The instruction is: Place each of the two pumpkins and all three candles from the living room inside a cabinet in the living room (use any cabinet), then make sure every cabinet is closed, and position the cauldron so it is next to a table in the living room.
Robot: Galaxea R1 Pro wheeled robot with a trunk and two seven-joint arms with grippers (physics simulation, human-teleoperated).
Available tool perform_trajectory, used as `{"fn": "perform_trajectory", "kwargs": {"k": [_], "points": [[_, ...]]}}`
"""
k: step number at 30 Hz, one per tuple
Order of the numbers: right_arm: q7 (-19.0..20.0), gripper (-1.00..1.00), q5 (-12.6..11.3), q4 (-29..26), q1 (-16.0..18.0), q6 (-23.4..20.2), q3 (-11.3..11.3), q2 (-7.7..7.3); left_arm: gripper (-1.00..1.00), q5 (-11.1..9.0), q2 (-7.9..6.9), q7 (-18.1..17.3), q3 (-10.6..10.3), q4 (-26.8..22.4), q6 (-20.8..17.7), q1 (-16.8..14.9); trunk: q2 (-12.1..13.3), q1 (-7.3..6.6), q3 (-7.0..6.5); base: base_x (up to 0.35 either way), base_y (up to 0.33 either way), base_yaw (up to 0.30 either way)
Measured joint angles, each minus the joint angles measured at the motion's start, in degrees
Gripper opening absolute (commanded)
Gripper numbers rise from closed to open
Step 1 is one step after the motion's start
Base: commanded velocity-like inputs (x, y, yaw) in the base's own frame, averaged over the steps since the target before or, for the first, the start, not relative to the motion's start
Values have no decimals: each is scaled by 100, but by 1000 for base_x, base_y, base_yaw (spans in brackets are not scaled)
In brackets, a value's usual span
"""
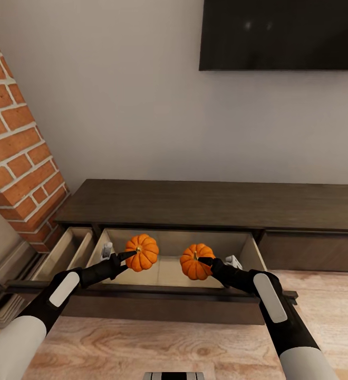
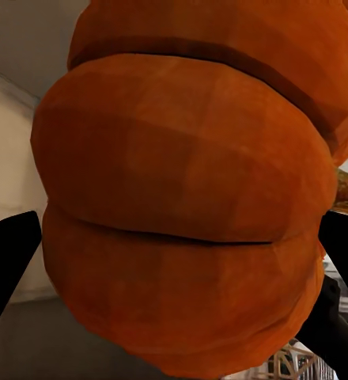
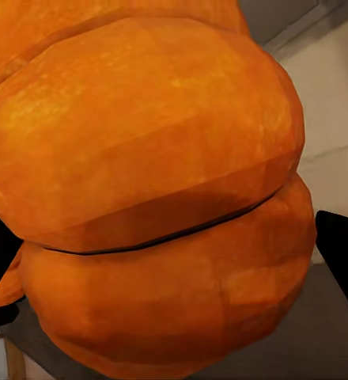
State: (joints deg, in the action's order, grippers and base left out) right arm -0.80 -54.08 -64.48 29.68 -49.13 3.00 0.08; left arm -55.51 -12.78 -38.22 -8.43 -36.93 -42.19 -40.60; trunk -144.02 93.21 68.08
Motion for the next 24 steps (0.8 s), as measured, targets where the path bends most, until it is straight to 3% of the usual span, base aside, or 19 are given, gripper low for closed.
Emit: {"fn": "perform_trajectory", "kwargs": {"k": [24], "points": [[0, -100, 3, 0, 0, 0, 0, 0, -100, -1, 2, 0, 1, -1, 33, -2, 0, 1, 0, 32, 0, 0]]}}
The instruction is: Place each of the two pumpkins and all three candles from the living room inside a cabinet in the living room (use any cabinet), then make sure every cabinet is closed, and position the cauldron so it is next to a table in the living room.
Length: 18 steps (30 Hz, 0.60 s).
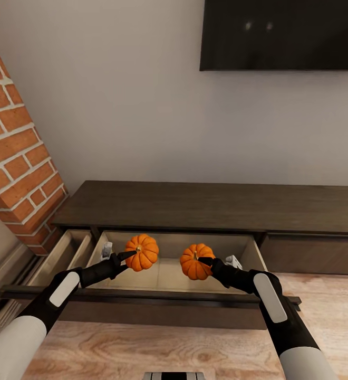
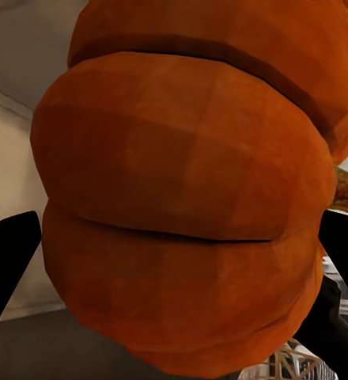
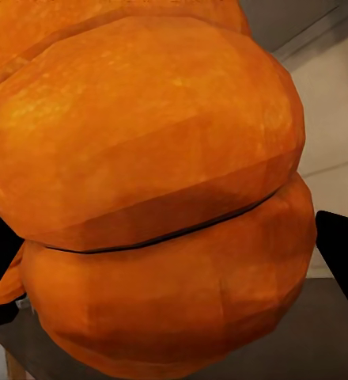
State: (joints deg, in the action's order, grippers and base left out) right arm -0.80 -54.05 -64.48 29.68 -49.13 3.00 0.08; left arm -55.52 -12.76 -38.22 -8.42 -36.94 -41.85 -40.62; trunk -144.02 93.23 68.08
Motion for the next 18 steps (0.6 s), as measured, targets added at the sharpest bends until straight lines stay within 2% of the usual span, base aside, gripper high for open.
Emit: {"fn": "perform_trajectory", "kwargs": {"k": [4, 7, 18], "points": [[0, -100, 5, 0, 0, 0, 0, 0, -100, 1, -1, 0, 0, -4, -4, 1, 0, 0, 0, 0, 0, 0], [-1, -100, 21, 1, 0, -1, 0, 0, -100, 13, 3, 2, -2, -3, 1, 1, -4, 8, 66, 0, 0, 0], [0, -100, 3, 0, 0, 0, 0, 0, -100, -2, 4, 0, 0, -3, -5, 1, -4, 8, 66, 0, 0, 0]]}}
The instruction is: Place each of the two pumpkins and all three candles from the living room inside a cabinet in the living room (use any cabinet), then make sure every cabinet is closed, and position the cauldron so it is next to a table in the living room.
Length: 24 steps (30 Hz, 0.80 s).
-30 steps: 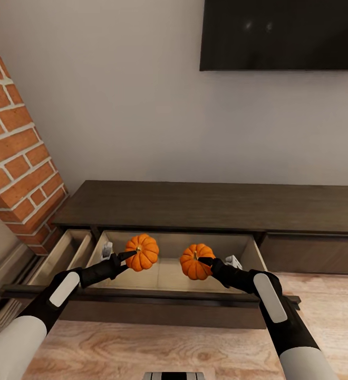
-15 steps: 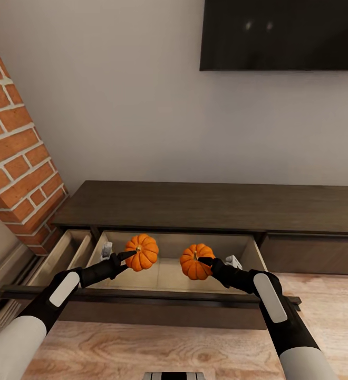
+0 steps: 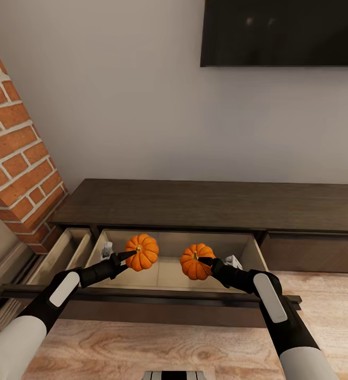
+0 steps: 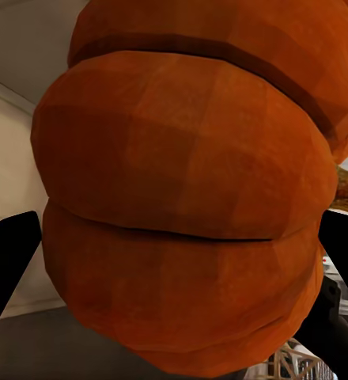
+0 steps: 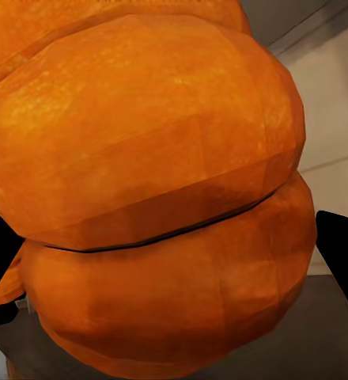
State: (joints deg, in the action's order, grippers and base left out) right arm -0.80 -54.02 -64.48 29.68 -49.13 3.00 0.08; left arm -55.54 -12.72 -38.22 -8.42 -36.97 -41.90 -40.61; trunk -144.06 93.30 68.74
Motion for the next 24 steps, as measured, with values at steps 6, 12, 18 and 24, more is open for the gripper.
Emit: {"fn": "perform_trajectory", "kwargs": {"k": [6, 12, 18, 24], "points": [[-1, -100, 15, 0, 0, -1, 0, 0, -100, 18, 2, 1, -2, -2, 6, -2, -5, 10, 89, 0, 0, 0], [0, -100, 4, 0, 0, 0, 0, 0, -100, 2, 3, 0, 0, -2, 4, -1, -5, 10, 89, 0, 0, 0], [0, -100, 1, 0, 0, 0, 0, 0, -100, 3, 3, 0, 0, 4, 5, 1, -5, 10, 89, 0, 0, 0], [0, -100, 1, 0, 0, 0, 0, 0, -100, 2, 3, 0, 0, 4, 7, 4, -5, 10, 89, 1, 0, 0]]}}
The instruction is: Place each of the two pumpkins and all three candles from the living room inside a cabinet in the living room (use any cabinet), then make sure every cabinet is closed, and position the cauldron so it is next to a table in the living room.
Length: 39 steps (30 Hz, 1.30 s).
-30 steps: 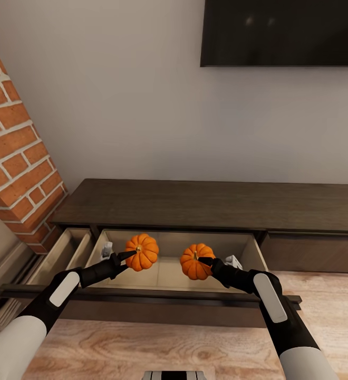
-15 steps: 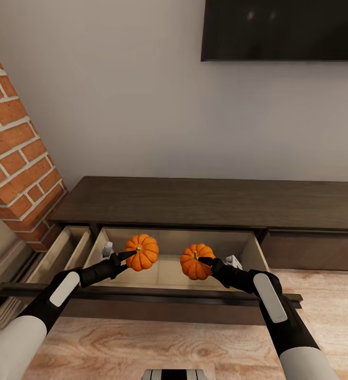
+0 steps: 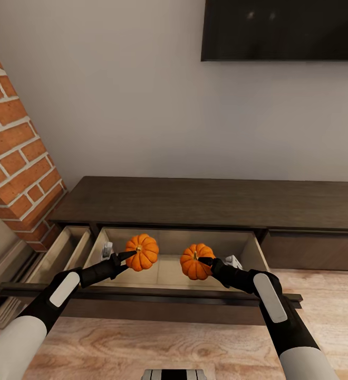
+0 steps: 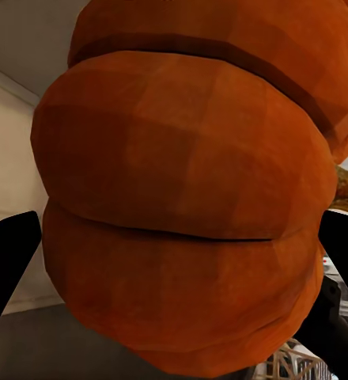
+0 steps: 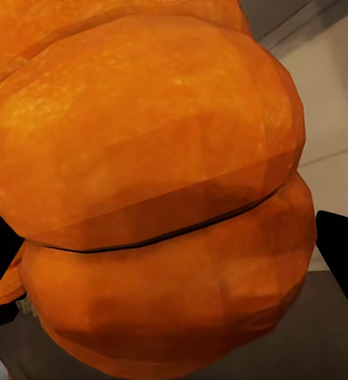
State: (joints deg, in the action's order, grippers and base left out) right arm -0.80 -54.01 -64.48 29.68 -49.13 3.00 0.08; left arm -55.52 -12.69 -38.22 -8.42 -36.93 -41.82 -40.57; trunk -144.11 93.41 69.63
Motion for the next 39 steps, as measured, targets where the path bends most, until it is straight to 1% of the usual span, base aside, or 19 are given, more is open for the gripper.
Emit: {"fn": "perform_trajectory", "kwargs": {"k": [25, 39], "points": [[0, -100, 1, 0, 0, 0, 0, 0, -100, -2, 0, 17, 0, 1, 8, -1, 0, 0, 0, 61, 0, 0], [-4, -100, 2, 0, 0, 0, 0, 0, -100, -3, 0, 191, 6, 1, 6, -4, 0, 0, 0, 1, 0, 0]]}}
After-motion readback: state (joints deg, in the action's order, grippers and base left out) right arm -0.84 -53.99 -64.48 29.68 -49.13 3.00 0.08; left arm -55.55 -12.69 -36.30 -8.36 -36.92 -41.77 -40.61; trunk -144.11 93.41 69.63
